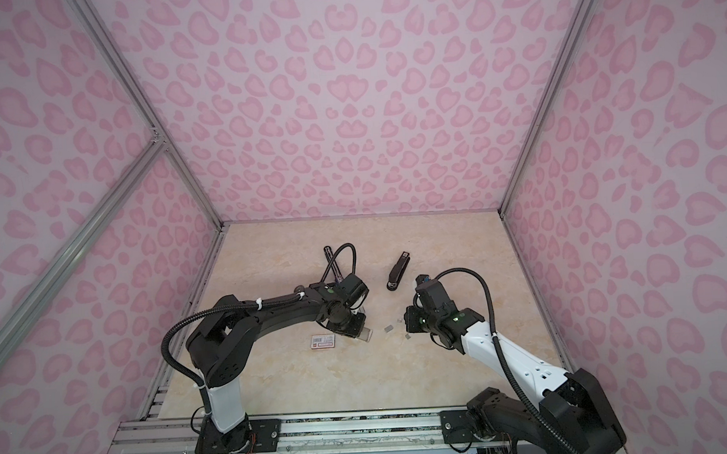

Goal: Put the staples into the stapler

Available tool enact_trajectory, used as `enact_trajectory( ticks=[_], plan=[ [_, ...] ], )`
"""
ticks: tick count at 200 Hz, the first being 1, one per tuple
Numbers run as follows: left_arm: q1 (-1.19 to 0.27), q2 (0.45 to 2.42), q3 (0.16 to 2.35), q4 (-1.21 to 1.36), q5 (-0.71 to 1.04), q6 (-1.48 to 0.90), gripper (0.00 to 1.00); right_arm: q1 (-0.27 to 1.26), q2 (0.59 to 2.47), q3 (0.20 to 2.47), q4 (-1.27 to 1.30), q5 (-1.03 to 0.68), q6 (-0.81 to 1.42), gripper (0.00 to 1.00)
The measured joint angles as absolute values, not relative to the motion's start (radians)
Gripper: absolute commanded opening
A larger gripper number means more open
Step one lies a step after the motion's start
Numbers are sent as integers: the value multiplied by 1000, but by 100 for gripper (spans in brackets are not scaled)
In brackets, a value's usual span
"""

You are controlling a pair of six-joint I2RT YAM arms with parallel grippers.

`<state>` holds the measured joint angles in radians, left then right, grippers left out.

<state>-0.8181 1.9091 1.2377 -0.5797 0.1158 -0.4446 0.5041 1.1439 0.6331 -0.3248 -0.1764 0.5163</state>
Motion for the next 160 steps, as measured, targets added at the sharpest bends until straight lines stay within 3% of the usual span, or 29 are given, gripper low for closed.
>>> enact_trajectory(
  ticks=[18, 63, 128, 160],
  plan=[
    [-818, 1917, 1244, -580, 112, -445, 19, 504, 1136, 631, -327, -176, 517, 27],
    [-819, 1924, 1248, -579, 104, -441, 3, 495, 1119, 624, -327, -176, 525, 27],
    [-823, 1894, 1247, -590, 108, -434, 3, 489, 1085, 624, -319, -186, 539, 28],
    [-825, 1808, 1248, -596, 145, -427, 3, 481, 1037, 624, -305, -212, 557, 34]
  ],
)
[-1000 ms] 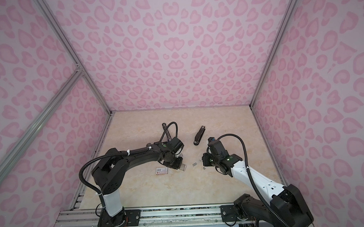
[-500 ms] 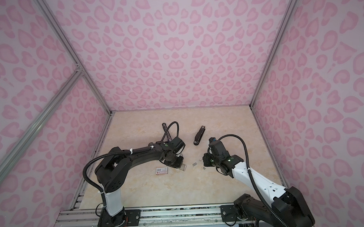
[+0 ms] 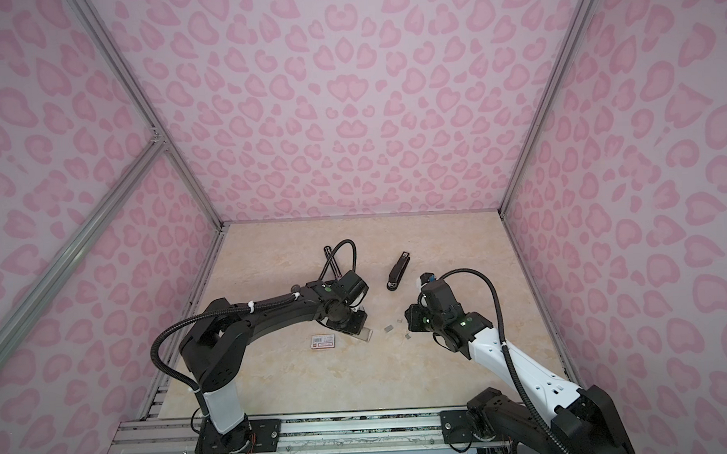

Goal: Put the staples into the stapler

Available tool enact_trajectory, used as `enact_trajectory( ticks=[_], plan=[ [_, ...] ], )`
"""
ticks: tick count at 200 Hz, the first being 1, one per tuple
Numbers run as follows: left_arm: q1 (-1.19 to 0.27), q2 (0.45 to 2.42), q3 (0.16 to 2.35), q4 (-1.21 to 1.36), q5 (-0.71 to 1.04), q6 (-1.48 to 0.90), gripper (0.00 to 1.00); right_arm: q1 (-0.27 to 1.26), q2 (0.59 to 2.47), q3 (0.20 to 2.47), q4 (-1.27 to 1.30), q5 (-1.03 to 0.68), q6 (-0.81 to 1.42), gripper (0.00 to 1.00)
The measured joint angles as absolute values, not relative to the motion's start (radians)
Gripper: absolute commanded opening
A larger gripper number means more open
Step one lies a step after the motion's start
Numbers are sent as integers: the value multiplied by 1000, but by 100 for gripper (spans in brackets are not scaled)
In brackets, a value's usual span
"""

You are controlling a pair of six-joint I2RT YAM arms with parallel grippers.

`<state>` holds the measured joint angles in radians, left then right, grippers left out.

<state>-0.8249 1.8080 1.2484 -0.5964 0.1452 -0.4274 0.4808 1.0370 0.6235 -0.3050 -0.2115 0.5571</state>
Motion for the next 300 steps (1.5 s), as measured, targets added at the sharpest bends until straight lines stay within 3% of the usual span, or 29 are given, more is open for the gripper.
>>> enact_trajectory(
  ticks=[62, 150, 222, 300],
  plan=[
    [-776, 1583, 1192, -463, 387, -447, 3, 418, 924, 571, -129, -363, 638, 42],
    [-669, 1316, 975, 82, 807, -686, 3, 392, 897, 495, 443, -686, 904, 47],
    [-663, 1277, 914, 418, 922, -857, 3, 413, 941, 488, 781, -796, 1079, 48],
    [-663, 1279, 904, 527, 962, -926, 3, 463, 973, 531, 822, -815, 1088, 48]
  ],
)
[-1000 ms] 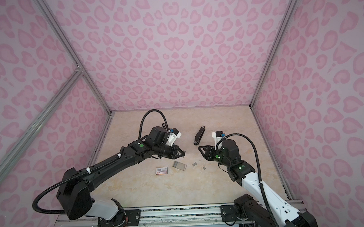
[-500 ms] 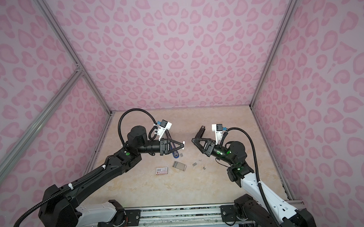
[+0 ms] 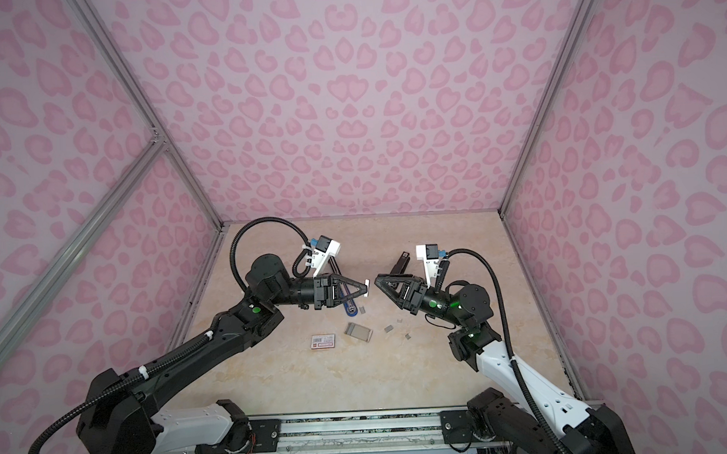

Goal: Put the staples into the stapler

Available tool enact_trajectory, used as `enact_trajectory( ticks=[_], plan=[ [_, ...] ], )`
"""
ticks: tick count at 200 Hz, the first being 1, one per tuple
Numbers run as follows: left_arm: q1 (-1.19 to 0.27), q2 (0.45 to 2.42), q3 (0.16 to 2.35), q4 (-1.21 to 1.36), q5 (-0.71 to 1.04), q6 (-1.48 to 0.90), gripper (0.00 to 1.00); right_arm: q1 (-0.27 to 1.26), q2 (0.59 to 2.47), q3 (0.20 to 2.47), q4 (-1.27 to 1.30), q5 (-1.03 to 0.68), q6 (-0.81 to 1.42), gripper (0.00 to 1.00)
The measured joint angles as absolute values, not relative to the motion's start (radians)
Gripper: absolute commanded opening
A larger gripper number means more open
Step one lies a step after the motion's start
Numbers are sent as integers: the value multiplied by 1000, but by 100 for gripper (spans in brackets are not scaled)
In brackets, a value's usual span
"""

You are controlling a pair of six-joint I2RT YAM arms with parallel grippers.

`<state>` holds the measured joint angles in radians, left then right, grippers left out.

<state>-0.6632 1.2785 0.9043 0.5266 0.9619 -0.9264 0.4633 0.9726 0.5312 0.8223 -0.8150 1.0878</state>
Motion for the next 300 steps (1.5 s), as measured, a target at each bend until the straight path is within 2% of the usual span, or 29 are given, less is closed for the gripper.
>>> enact_trajectory(
  ticks=[136, 214, 245, 272, 300],
  plan=[
    [-665, 1279, 892, 532, 961, -938, 3, 513, 1017, 579, 786, -819, 1049, 38],
    [-665, 1282, 890, 524, 957, -936, 3, 517, 1021, 580, 764, -830, 1028, 21],
    [-664, 1282, 890, 518, 952, -929, 3, 522, 1025, 583, 765, -830, 1028, 19],
    [-663, 1282, 890, 517, 950, -918, 20, 523, 1025, 585, 765, -831, 1028, 18],
    [-663, 1276, 890, 510, 945, -914, 32, 524, 1023, 585, 752, -834, 1019, 18]
  ],
)
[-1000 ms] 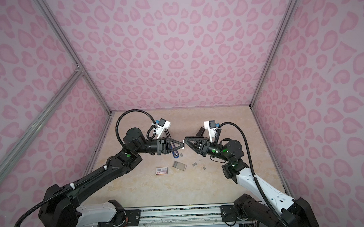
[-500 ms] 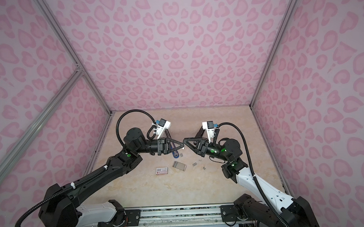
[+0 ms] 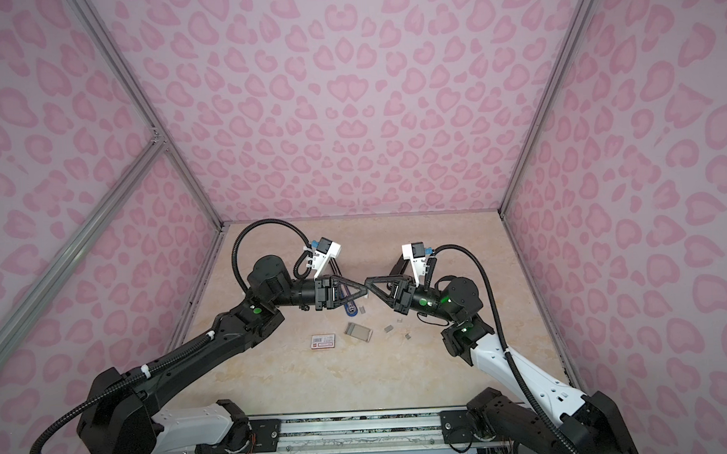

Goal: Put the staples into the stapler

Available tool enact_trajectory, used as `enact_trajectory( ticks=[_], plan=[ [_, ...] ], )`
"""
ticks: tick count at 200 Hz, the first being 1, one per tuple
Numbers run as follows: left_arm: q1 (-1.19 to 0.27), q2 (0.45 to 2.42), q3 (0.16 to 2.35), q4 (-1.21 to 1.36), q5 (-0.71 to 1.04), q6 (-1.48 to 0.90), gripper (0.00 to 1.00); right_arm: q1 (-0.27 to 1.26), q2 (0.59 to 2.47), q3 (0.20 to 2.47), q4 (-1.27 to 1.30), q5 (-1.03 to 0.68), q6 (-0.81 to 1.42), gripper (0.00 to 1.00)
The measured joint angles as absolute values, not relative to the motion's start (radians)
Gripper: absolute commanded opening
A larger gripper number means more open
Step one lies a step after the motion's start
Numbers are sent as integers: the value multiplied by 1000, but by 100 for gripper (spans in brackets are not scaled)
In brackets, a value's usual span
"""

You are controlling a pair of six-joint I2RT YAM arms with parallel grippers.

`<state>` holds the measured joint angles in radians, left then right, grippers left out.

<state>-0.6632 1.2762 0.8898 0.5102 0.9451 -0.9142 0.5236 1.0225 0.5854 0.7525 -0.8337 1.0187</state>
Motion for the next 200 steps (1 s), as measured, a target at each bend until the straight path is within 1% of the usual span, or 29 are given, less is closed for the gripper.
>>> enact_trajectory(
  ticks=[15, 68, 99, 119, 160, 200],
  plan=[
    [-661, 1266, 886, 509, 944, -914, 35, 524, 1019, 587, 742, -832, 1010, 17],
    [-602, 1206, 818, 484, 906, -912, 35, 509, 994, 612, 658, -825, 962, 17],
    [-537, 1145, 760, 430, 846, -910, 35, 508, 995, 654, 537, -800, 896, 18],
    [-490, 1110, 739, 341, 773, -888, 35, 509, 1013, 697, 439, -772, 840, 18],
    [-439, 1059, 716, 70, 579, -828, 35, 550, 1125, 849, 165, -658, 676, 18],
    [-411, 1042, 703, -128, 424, -787, 35, 598, 1315, 1014, -50, -505, 558, 18]
  ],
)
